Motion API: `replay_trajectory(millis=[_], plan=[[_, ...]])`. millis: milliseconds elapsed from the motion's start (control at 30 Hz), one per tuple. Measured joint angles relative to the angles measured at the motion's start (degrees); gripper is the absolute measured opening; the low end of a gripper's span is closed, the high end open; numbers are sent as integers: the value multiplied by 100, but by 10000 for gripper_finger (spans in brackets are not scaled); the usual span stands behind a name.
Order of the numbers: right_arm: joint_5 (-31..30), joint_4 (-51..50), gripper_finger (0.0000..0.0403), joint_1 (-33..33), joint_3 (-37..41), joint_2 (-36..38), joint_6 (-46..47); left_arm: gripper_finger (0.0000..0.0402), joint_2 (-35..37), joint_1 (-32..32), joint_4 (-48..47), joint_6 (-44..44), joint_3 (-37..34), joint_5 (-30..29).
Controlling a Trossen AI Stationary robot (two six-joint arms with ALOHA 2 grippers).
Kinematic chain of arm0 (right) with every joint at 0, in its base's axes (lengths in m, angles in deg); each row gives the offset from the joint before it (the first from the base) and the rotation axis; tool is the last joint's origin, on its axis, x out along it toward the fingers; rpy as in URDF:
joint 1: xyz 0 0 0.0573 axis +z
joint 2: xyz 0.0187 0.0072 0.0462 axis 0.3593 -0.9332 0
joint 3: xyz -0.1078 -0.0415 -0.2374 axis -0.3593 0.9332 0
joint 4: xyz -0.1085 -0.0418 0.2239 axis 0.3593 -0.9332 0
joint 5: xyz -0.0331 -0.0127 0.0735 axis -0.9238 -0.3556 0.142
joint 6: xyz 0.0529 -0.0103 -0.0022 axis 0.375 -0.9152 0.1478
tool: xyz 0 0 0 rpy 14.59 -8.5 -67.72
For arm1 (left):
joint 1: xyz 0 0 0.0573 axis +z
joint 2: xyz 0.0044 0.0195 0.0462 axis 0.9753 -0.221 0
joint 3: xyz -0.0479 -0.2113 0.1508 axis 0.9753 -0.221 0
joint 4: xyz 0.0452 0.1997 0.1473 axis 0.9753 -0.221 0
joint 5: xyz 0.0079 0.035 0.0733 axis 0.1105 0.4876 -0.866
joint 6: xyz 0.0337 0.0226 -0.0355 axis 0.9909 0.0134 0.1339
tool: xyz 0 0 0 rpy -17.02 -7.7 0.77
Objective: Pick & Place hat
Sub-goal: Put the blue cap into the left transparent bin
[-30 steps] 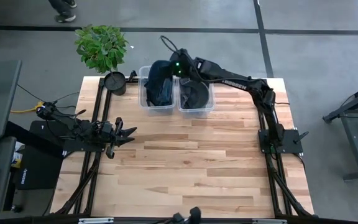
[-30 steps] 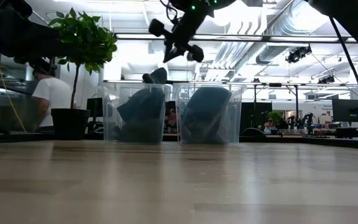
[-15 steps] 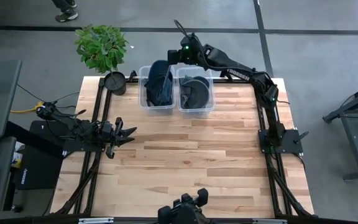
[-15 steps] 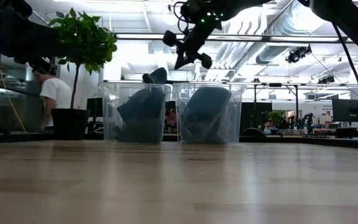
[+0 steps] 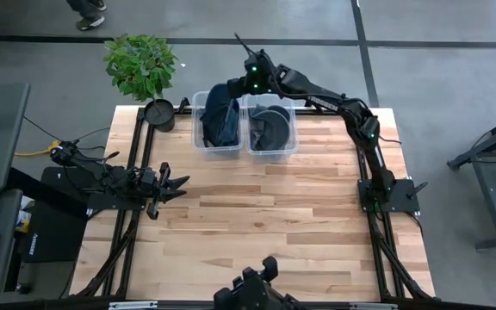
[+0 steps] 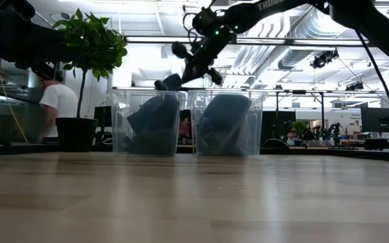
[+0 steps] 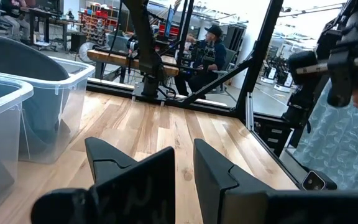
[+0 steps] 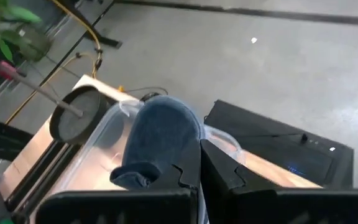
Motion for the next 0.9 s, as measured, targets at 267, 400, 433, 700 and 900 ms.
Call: replay_trajectory(millis=[267, 400, 433, 700, 900], plan=[[387, 53, 0, 60, 0, -248, -18, 0, -1, 0, -2, 0, 0, 0], [542, -17, 0, 180, 0, -256, -133, 0, 0, 0, -1, 0, 0, 0], [573, -61, 0, 210, 0, -257, -138, 0, 0, 0, -1, 0, 0, 1], [553, -584, 0, 562, 0, -257, -375, 0, -1, 0, -1, 0, 0, 1], [525, -829, 0, 793, 0, -257, -521, 0, 0, 0, 0, 0, 0, 0]])
